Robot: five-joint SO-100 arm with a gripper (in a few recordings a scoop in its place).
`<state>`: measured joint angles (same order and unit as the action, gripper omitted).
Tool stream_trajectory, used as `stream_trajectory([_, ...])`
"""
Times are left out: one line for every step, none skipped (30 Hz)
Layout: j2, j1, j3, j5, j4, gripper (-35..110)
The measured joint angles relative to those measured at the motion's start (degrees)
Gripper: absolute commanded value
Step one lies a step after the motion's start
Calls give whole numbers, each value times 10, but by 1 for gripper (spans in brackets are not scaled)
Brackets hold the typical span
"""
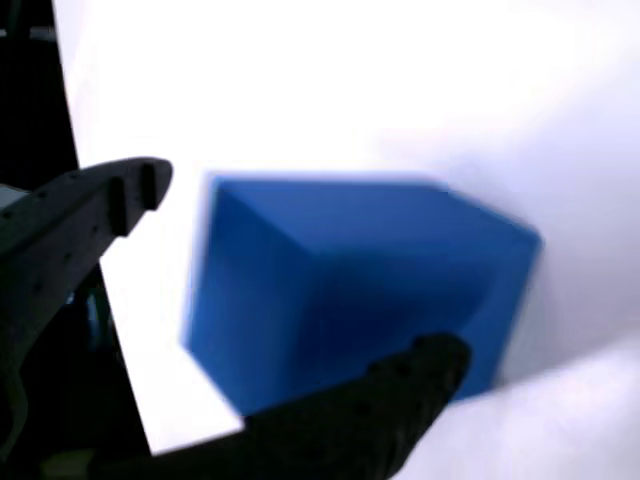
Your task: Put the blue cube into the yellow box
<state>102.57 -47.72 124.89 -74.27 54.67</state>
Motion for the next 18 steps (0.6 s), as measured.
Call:
stream_trajectory([-2, 0, 4, 0, -8, 51])
stream_trajectory([-3, 0, 9, 3, -14, 51])
stream_trajectory([-7, 0, 13, 4, -20, 50])
stream_trajectory([-11, 0, 15, 2, -25, 49])
stream_trajectory([-13, 0, 16, 4, -27, 48])
stream_trajectory([-18, 0, 17, 4, -33, 46])
stream_trajectory([-21, 0, 18, 10, -37, 44])
stream_trajectory([-23, 0, 18, 13, -39, 41])
stream_trajectory([-23, 0, 18, 14, -44, 38])
stream_trajectory([-25, -1, 18, 20, -47, 34])
stream_trajectory([-28, -4, 18, 17, -49, 32])
stream_trajectory([-30, -7, 18, 15, -50, 32])
stream_trajectory([-32, -10, 18, 22, -54, 32])
stream_trajectory([-32, -11, 18, 19, -57, 32])
stream_trajectory([-32, -11, 18, 20, -59, 32])
stream_trajectory([-32, -11, 18, 29, -60, 31])
stream_trajectory([-32, -11, 18, 31, -60, 28])
stream_trajectory([-32, -13, 18, 31, -60, 27])
